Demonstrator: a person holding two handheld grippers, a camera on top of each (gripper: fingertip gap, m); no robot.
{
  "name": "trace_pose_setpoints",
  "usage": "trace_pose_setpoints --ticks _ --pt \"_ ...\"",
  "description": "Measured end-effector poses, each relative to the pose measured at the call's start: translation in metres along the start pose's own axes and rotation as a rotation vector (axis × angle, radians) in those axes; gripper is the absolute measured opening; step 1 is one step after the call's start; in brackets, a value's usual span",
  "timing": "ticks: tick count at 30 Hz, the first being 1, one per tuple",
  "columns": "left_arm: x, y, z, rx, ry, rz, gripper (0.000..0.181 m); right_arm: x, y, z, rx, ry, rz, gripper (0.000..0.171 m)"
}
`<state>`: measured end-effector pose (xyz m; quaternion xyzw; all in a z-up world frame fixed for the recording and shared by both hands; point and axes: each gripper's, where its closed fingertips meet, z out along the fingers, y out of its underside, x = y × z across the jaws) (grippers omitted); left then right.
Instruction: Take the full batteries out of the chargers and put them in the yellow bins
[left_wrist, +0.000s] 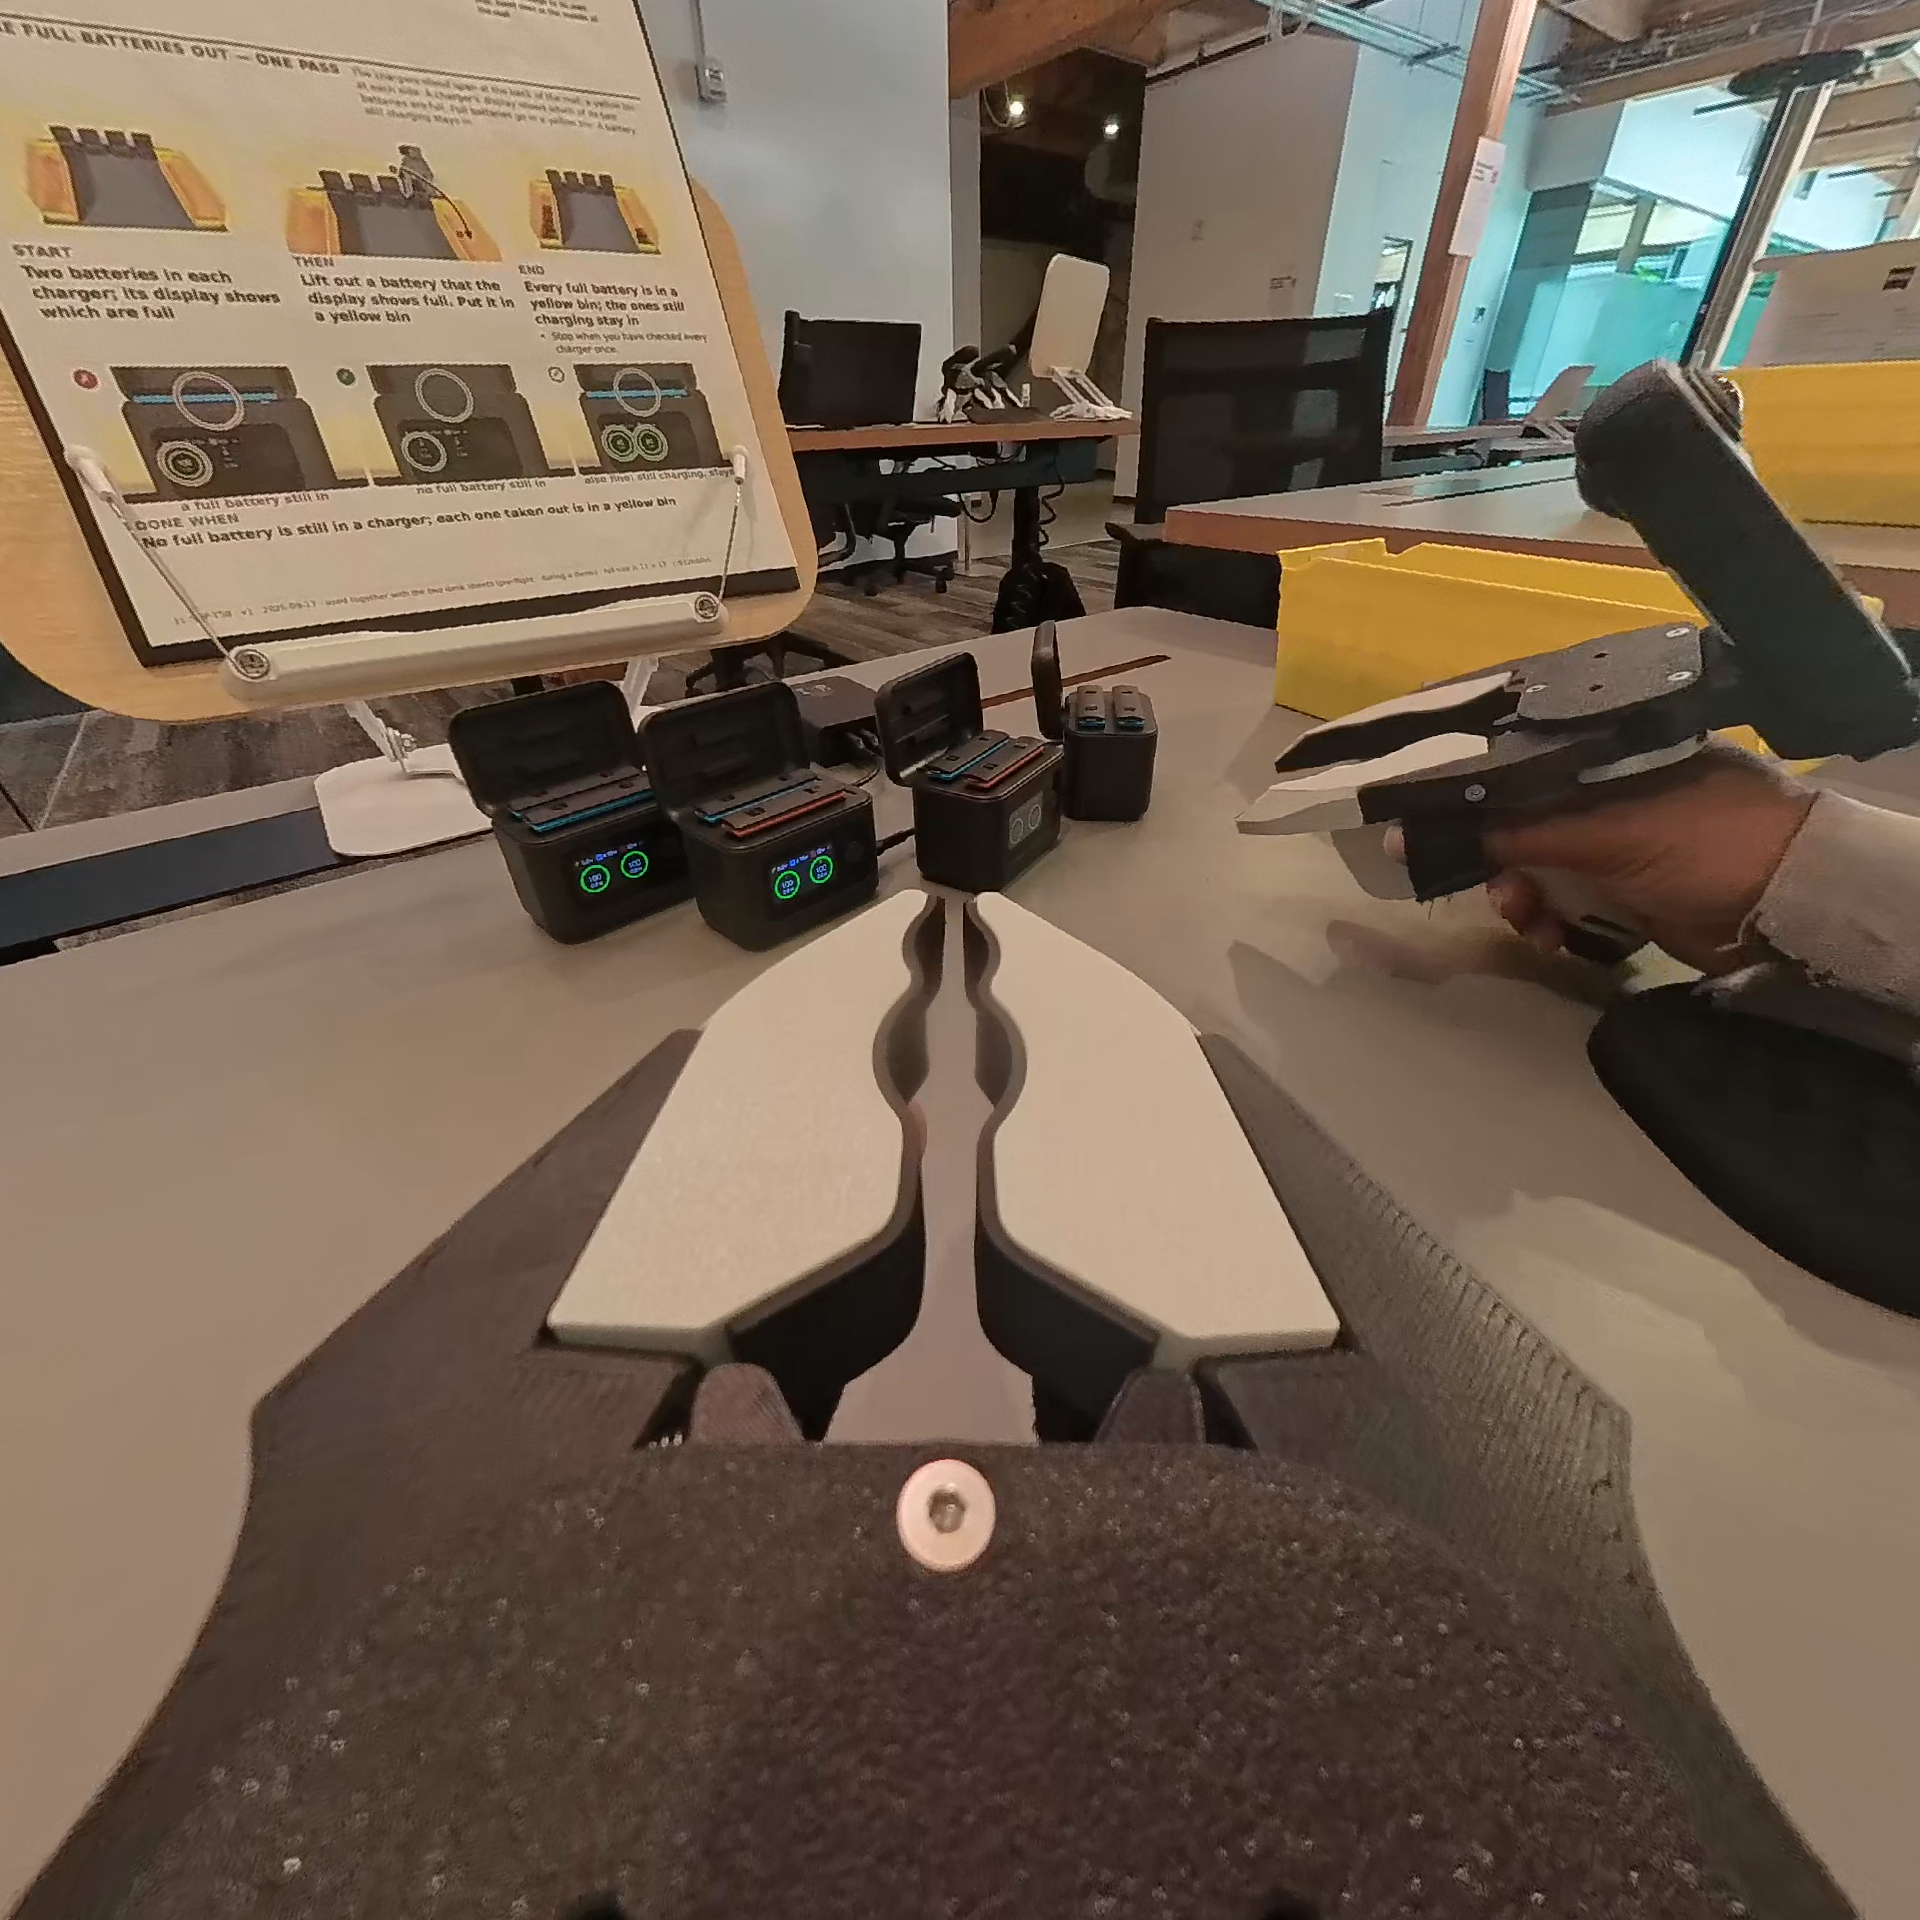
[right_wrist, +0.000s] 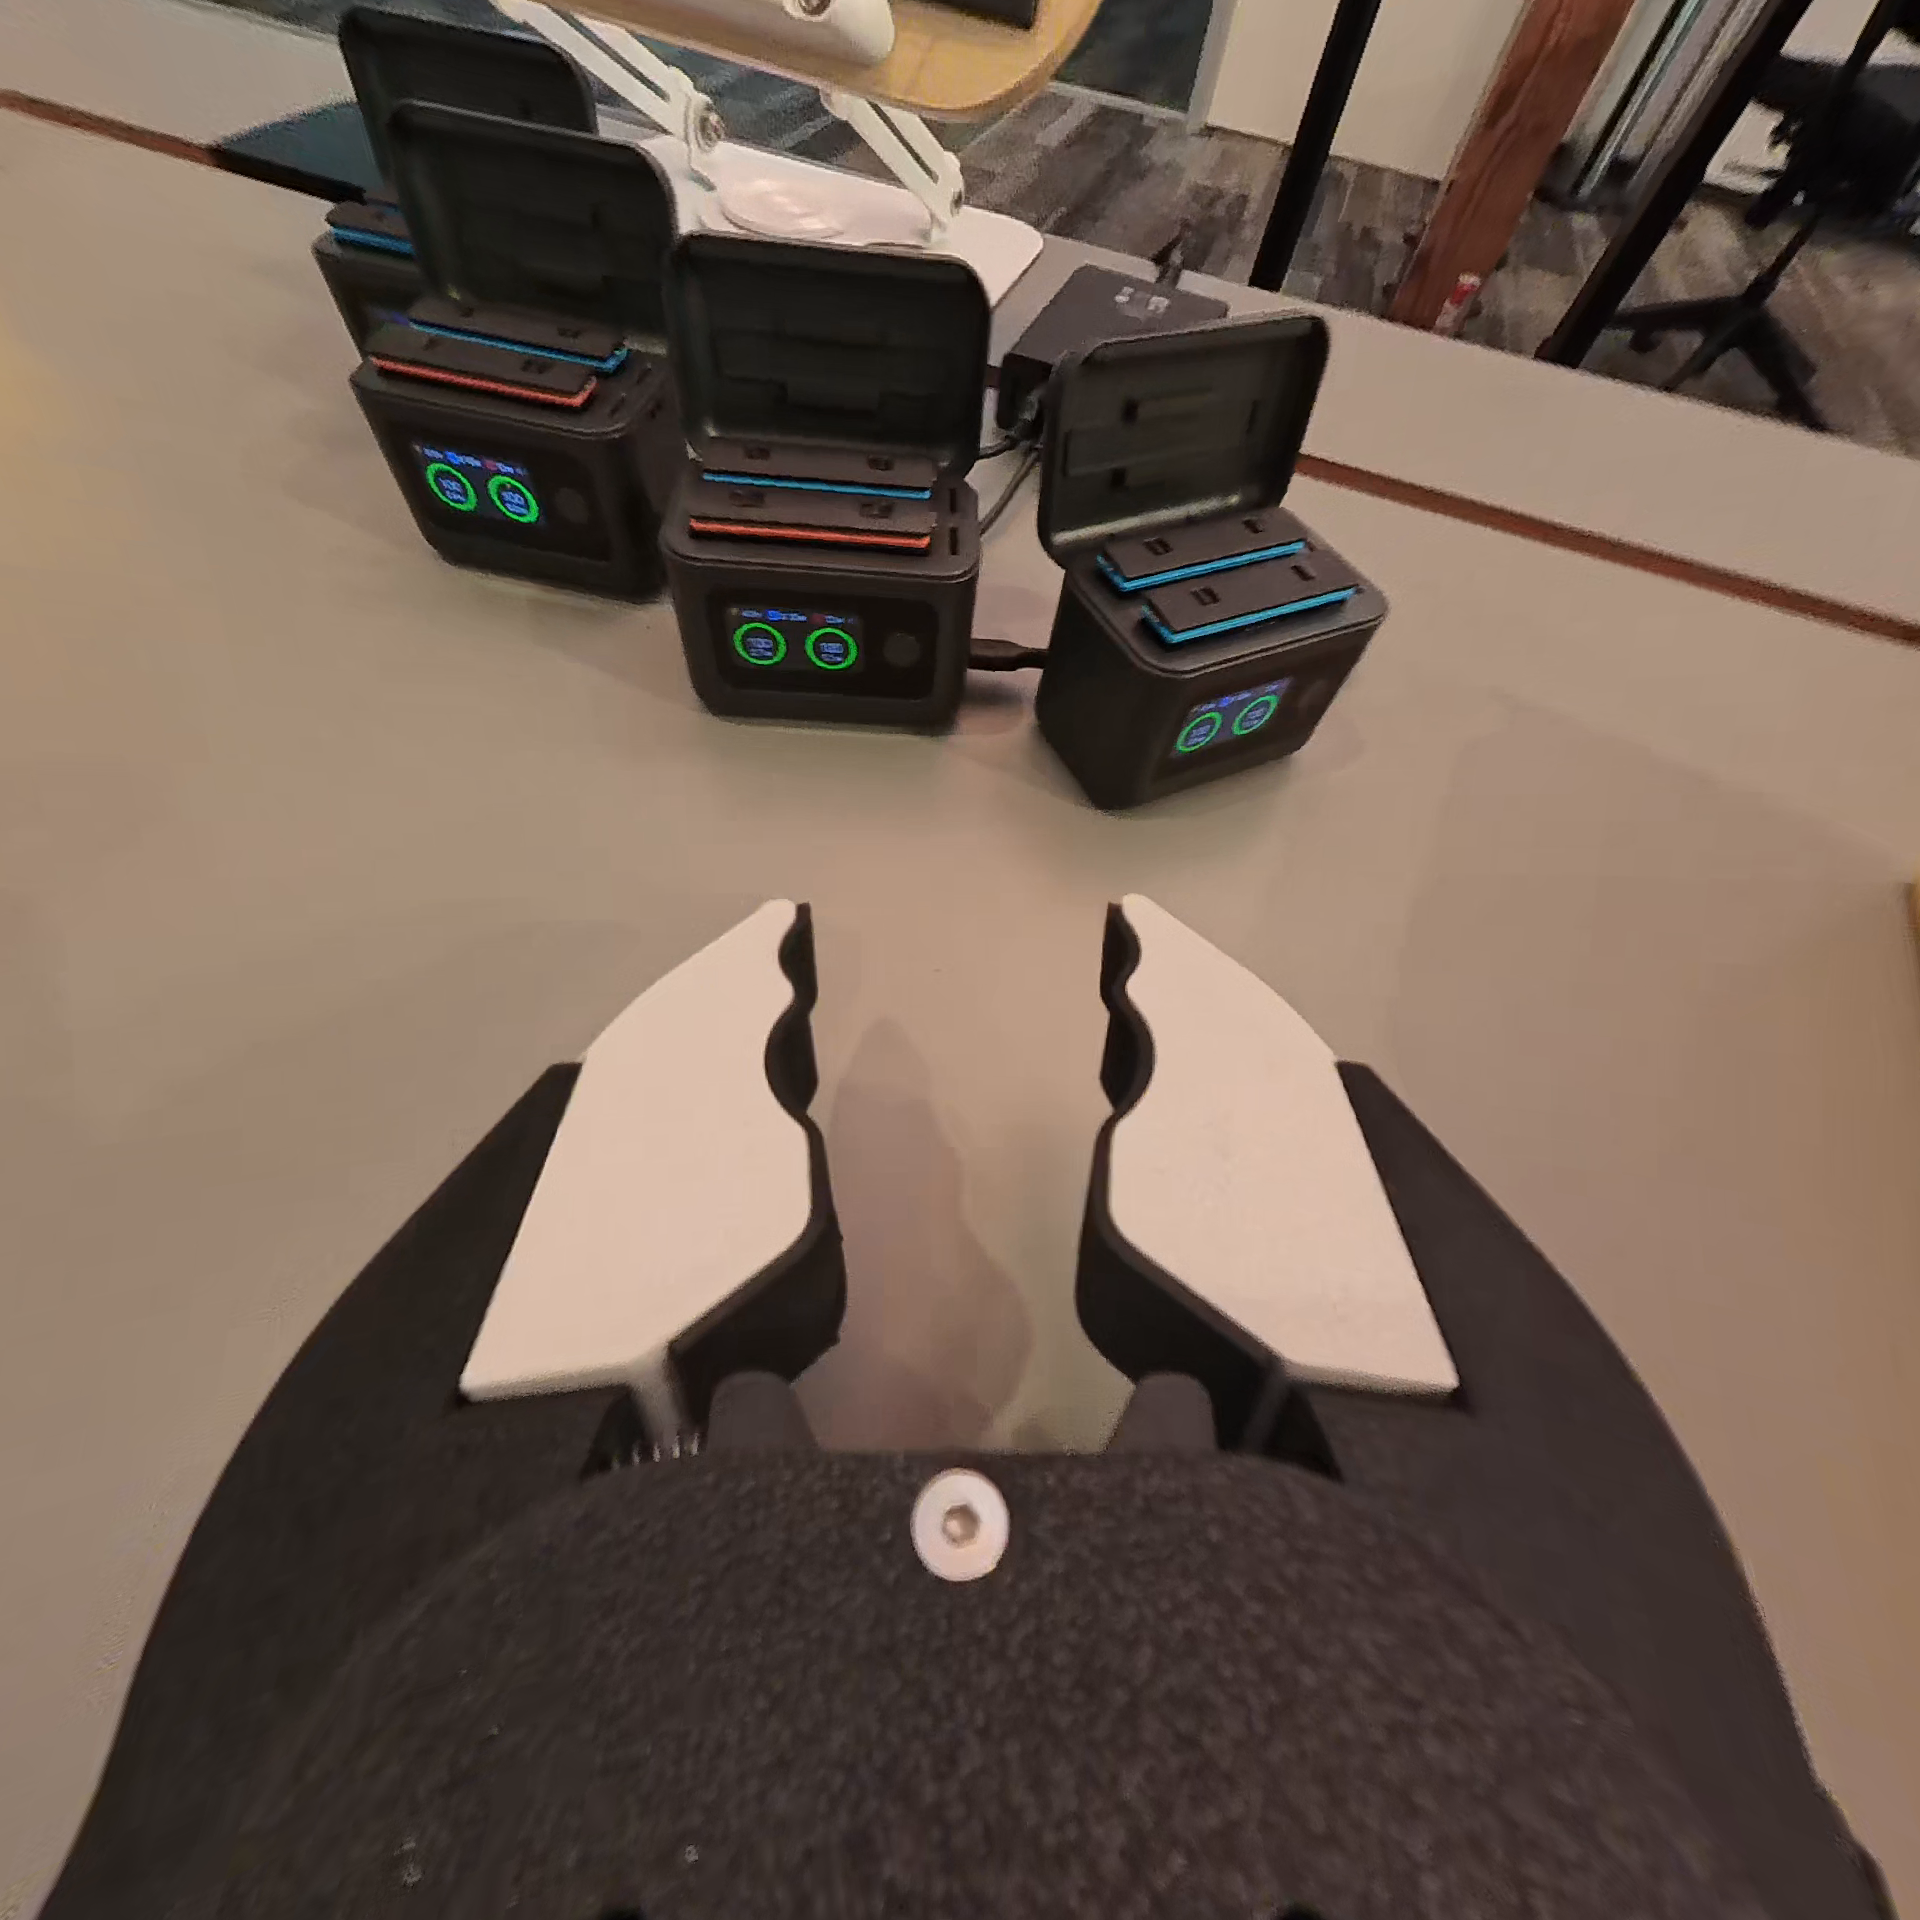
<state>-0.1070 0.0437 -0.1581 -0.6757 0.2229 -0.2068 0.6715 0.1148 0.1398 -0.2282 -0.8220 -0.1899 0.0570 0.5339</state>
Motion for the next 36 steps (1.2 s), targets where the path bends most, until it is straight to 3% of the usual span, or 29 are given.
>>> trace_pose_setpoints --ticks 19,36 --pt "0.01 0.009 0.005 -0.053 0.015 0.08 0.002 0.035 0.001 0.003 0.058 -0.138 -0.066 0.011" --pt "0.009 0.008 0.005 -0.047 0.022 0.068 0.002 0.04 0.001 -0.002 0.04 -0.056 -0.013 0.0"
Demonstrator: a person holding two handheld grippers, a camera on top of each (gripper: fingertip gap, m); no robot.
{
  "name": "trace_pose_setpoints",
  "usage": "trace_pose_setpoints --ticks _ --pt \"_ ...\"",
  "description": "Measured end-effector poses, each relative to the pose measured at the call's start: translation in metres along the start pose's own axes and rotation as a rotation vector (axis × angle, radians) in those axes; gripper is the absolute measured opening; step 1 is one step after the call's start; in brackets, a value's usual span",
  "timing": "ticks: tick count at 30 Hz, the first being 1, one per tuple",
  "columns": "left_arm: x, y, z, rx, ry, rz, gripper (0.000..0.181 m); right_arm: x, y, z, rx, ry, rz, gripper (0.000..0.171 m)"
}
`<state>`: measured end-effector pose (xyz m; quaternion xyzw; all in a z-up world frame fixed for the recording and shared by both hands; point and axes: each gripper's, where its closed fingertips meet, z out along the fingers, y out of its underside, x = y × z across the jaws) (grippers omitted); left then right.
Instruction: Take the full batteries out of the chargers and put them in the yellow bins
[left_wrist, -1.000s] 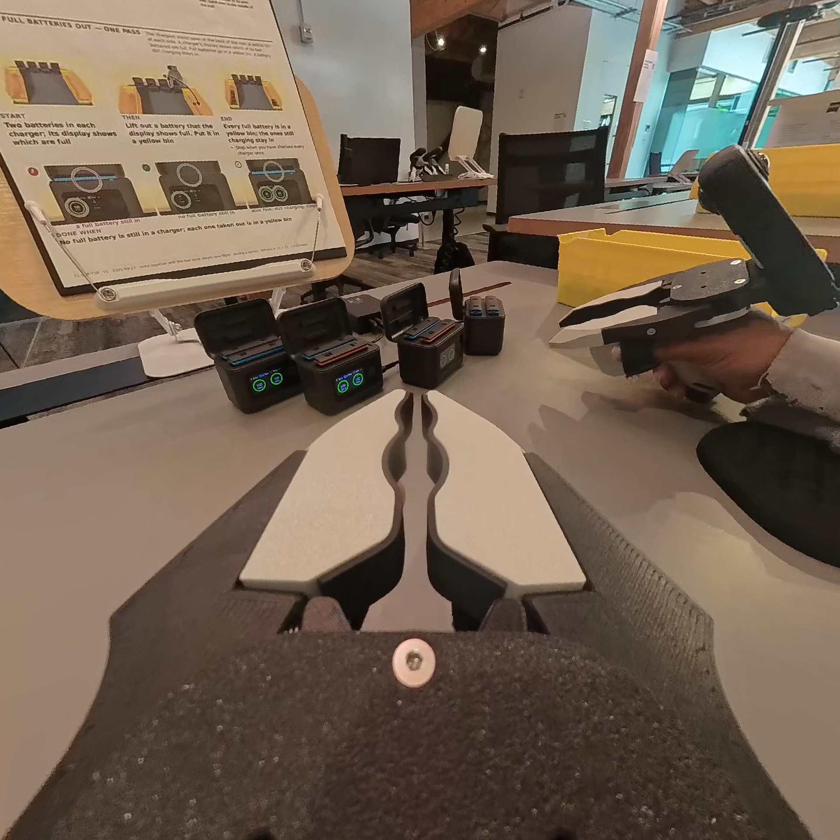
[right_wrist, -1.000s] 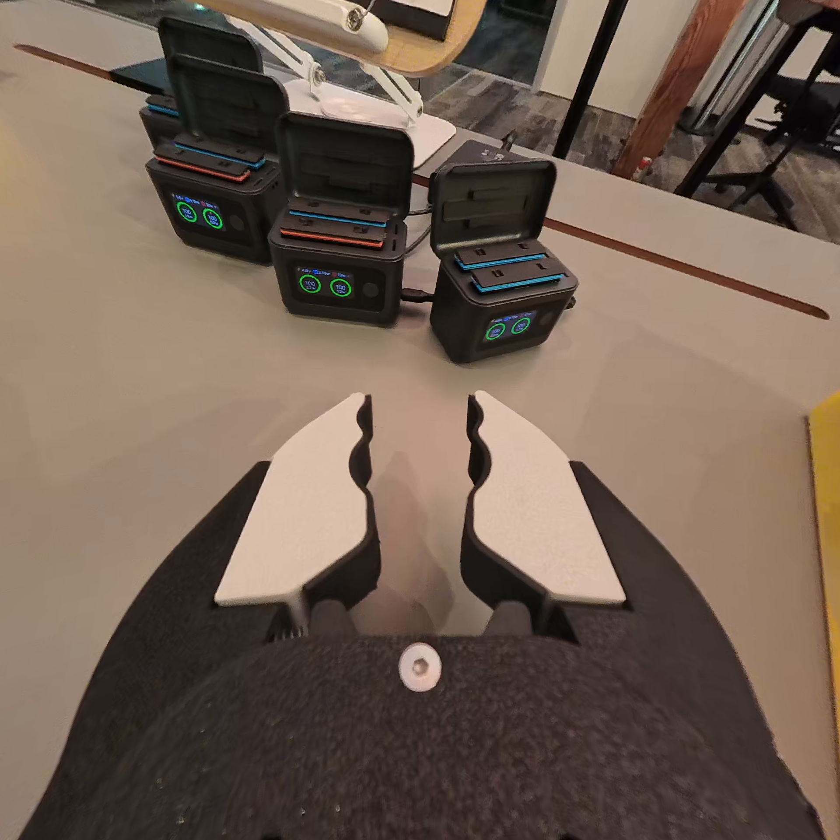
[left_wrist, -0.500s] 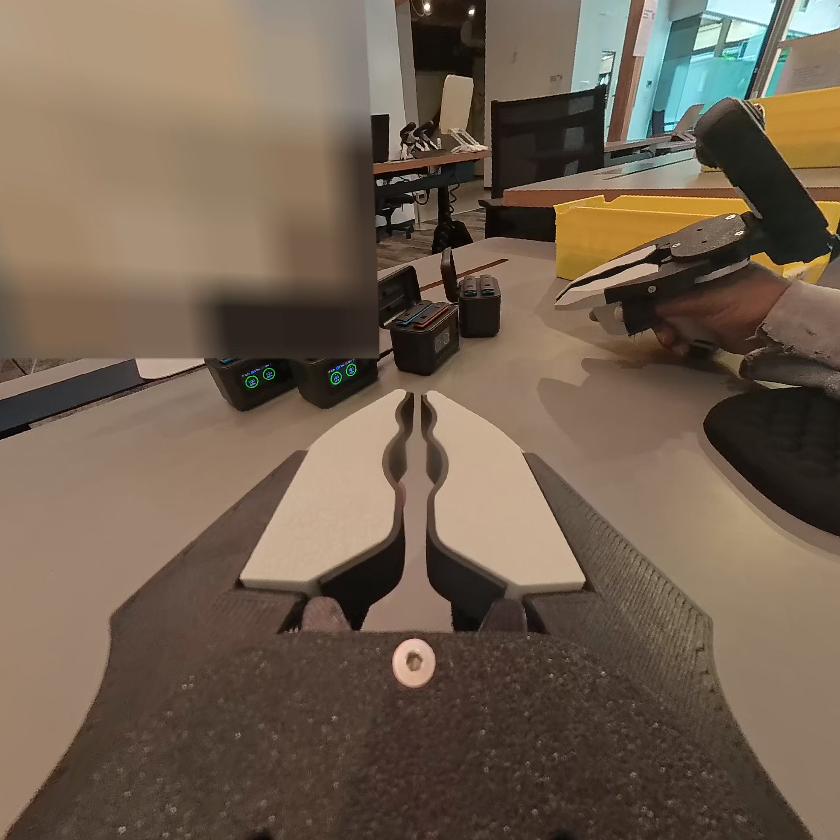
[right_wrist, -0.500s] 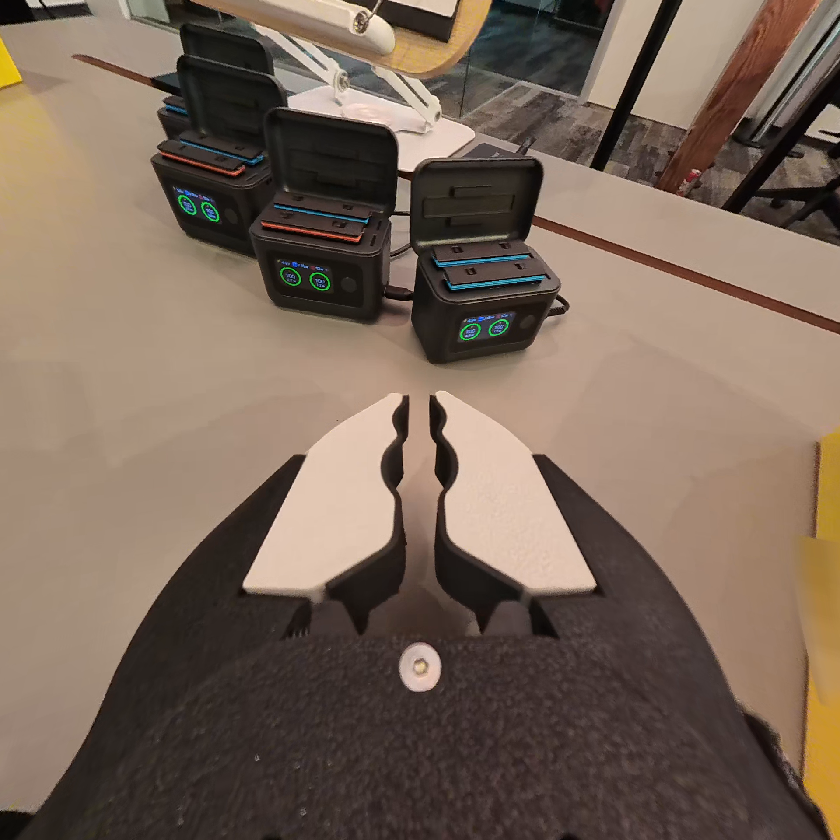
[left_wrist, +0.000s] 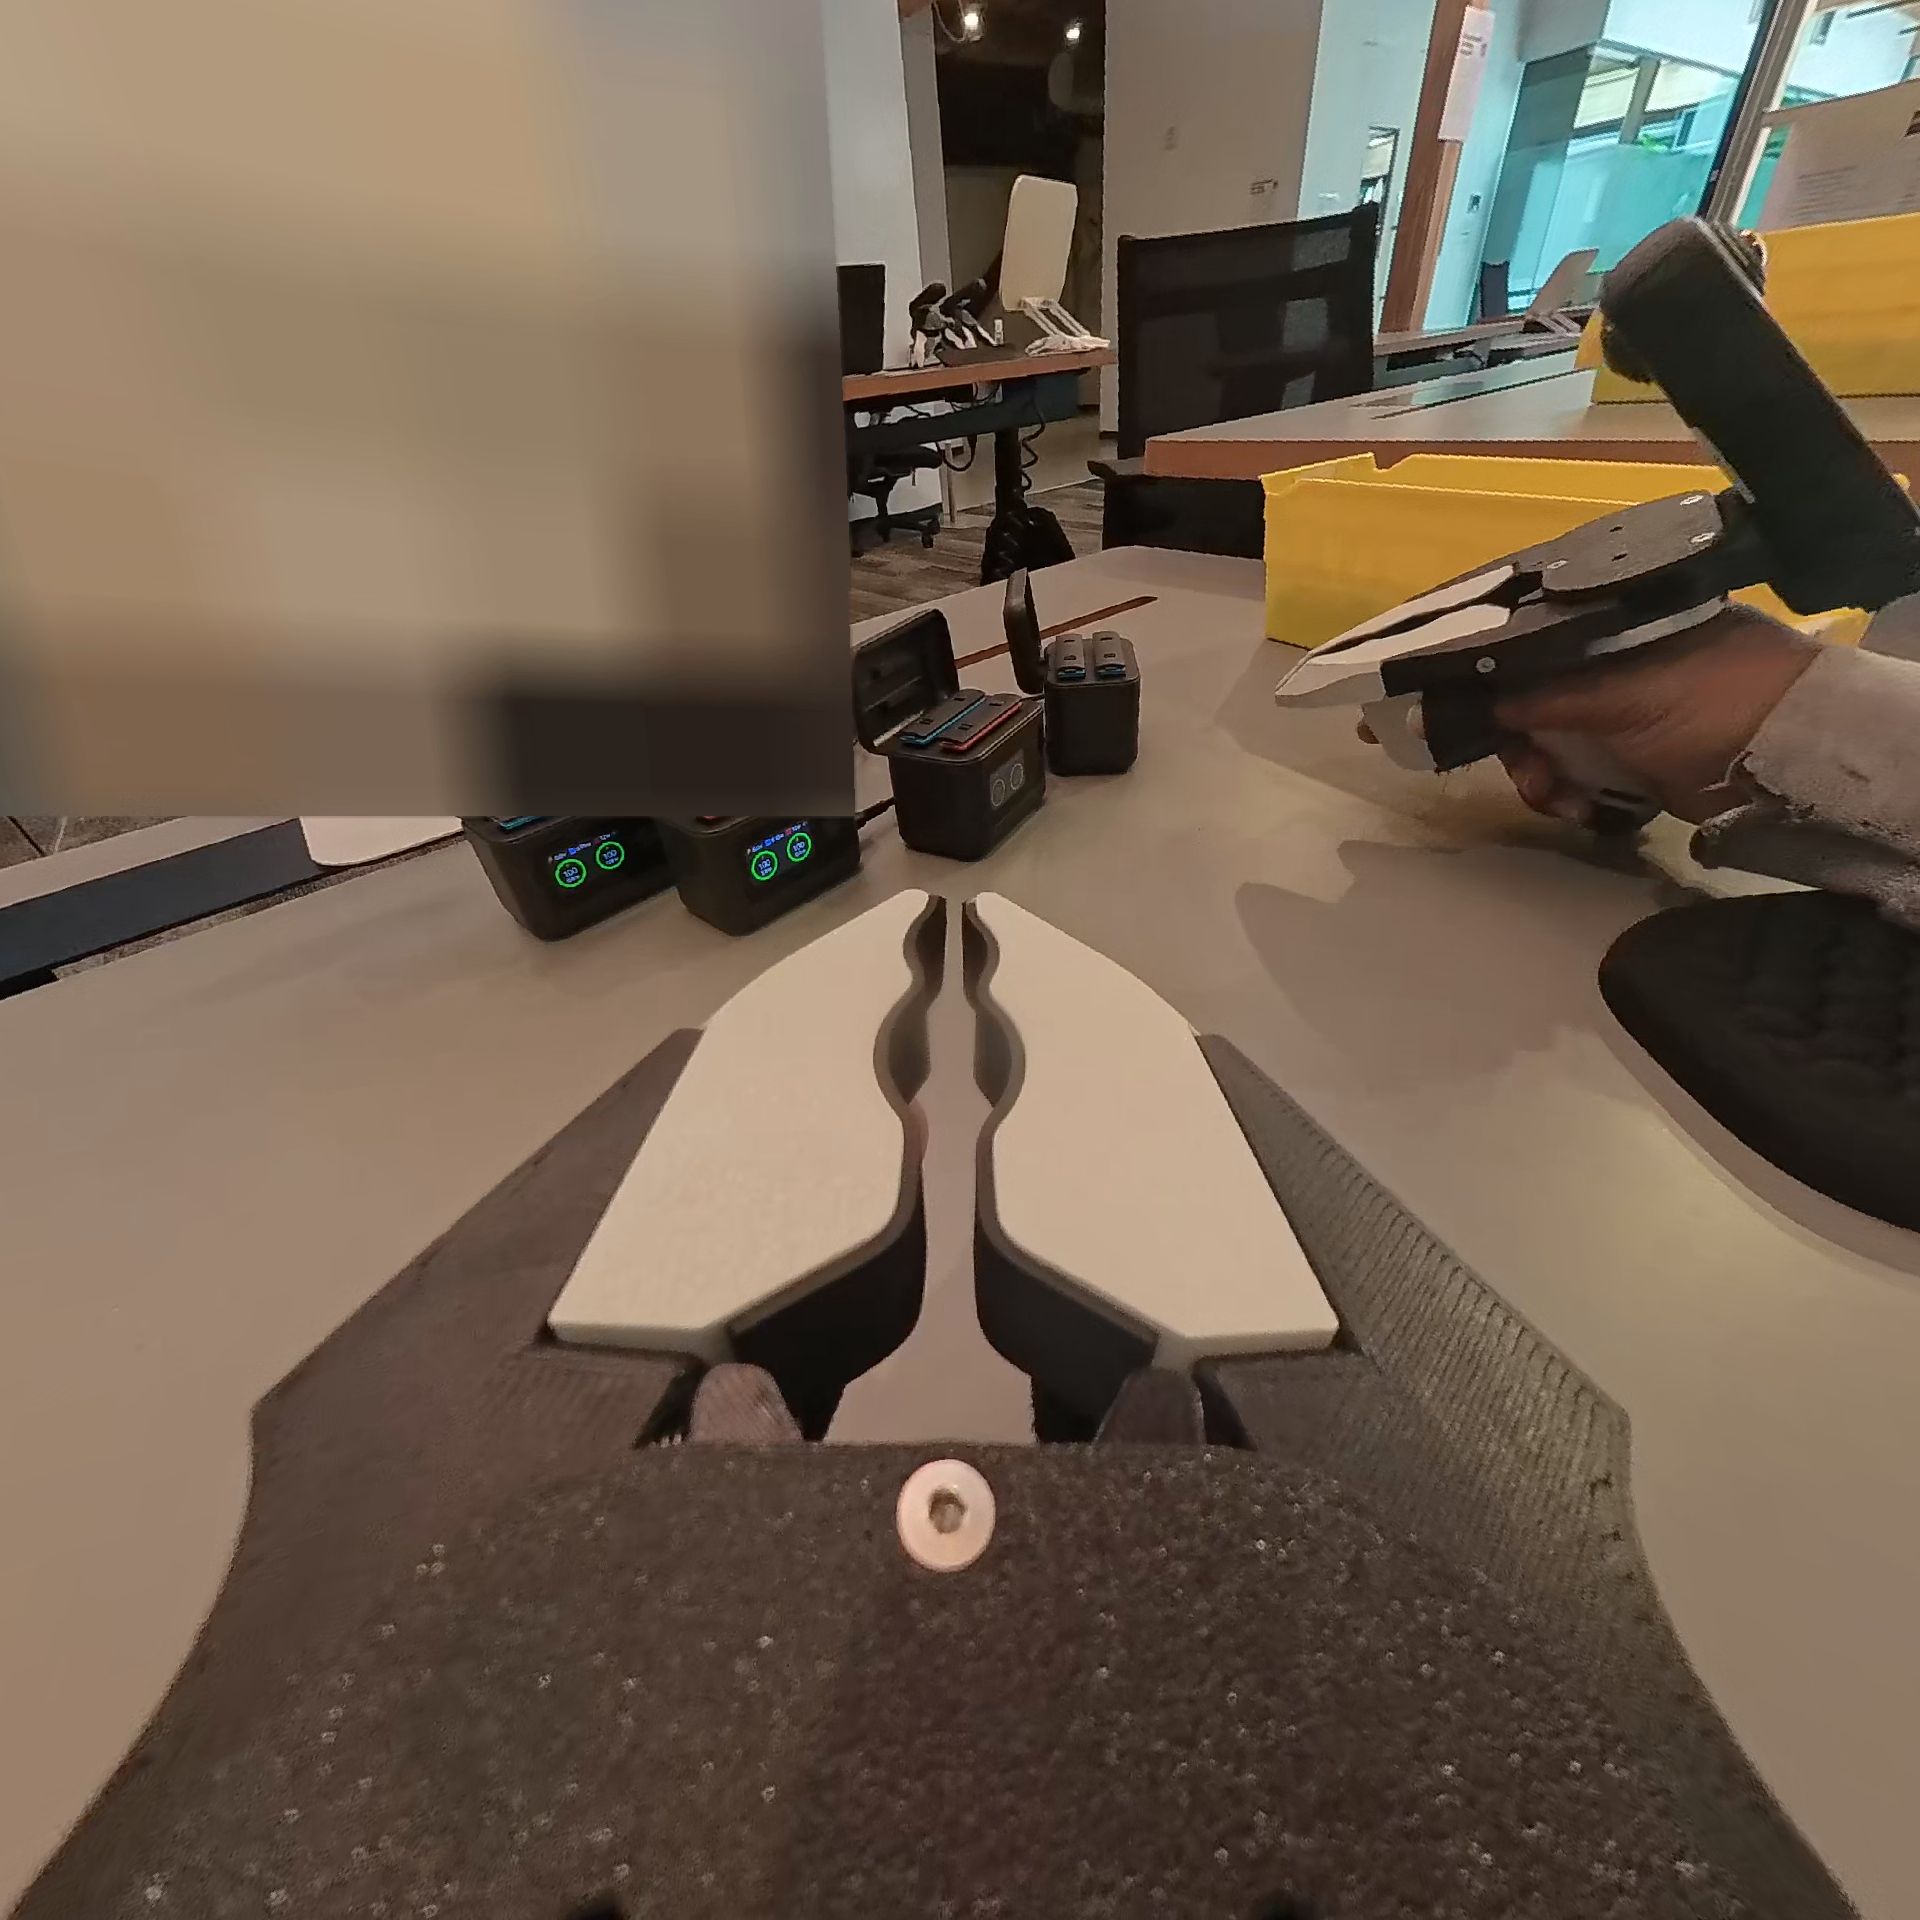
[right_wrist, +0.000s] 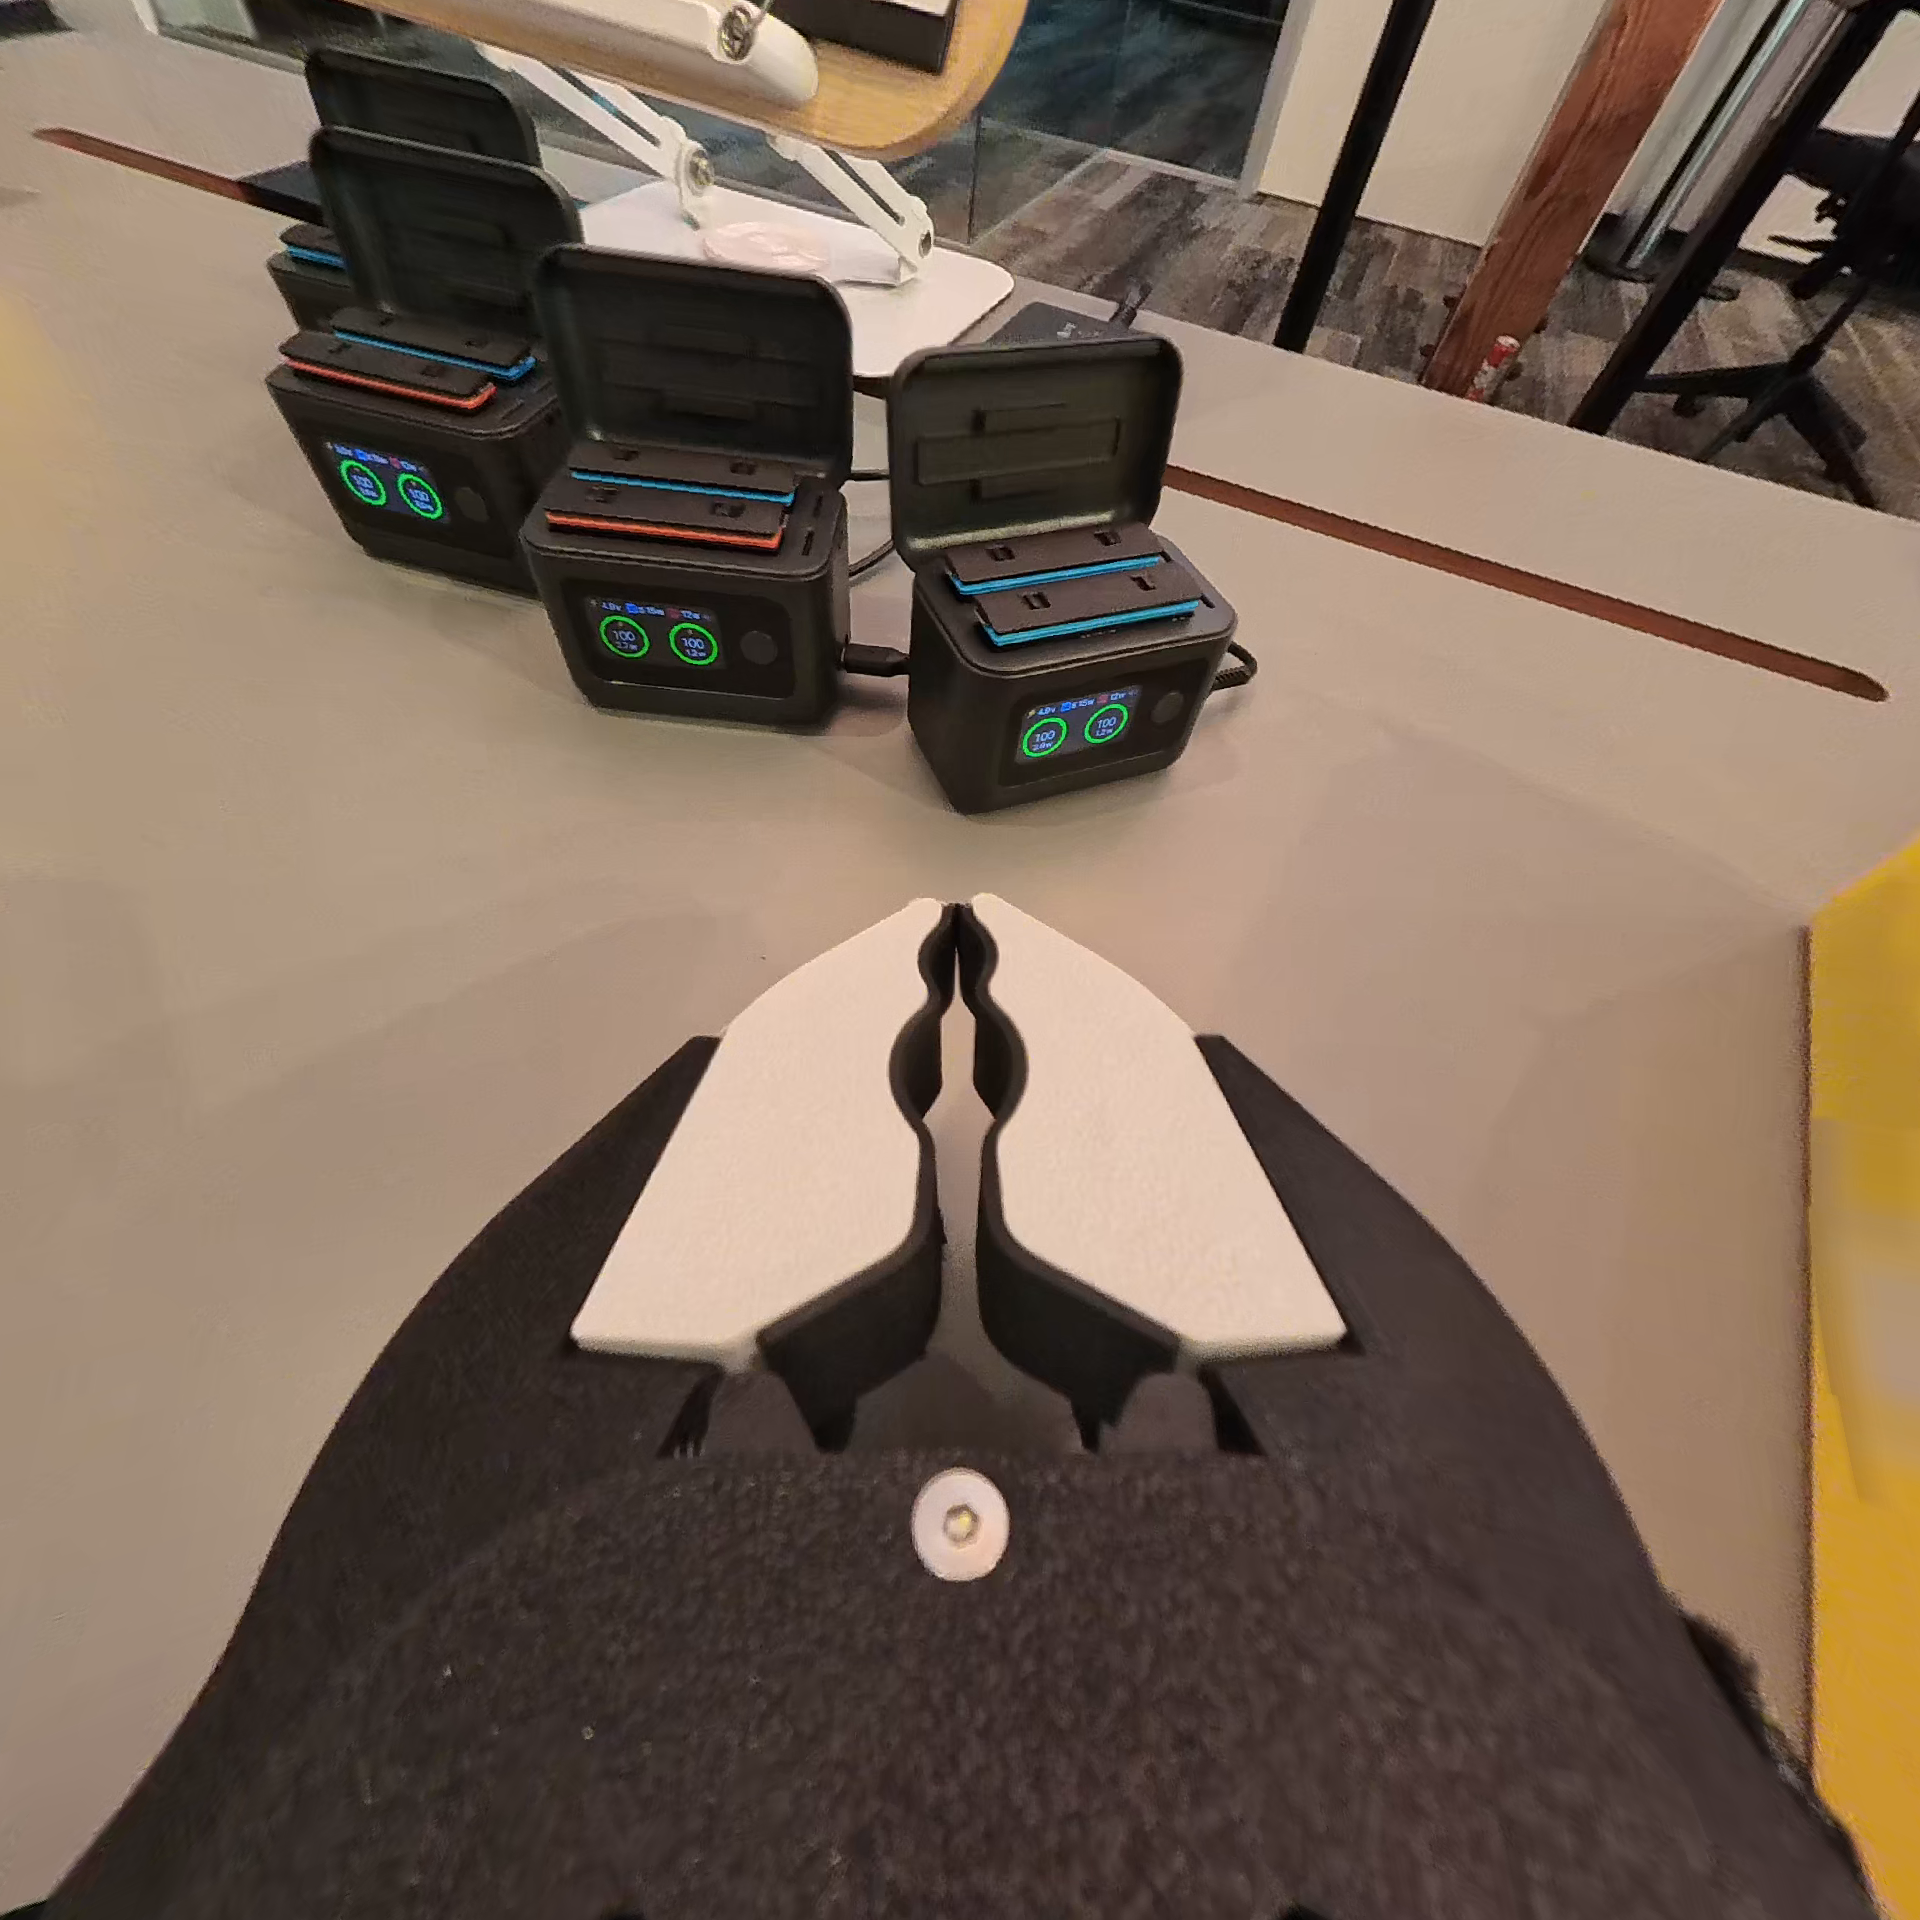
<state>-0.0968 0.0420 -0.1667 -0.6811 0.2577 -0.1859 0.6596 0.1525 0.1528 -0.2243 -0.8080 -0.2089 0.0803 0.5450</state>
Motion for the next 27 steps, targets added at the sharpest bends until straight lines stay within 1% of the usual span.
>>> trace_pose_setpoints --ticks 7,19,27 --pt "0.002 0.0 0.0 -0.004 0.005 0.013 0.003 -0.02 -0.01 -0.006 -0.011 0.085 0.006 0.0" --pt "0.004 0.002 0.002 -0.016 0.015 0.025 0.003 -0.093 -0.031 0.005 0.026 0.09 0.002 0.0" --pt "0.003 0.004 0.003 -0.026 0.008 0.024 0.002 -0.126 -0.038 0.011 0.07 0.13 0.034 0.0"
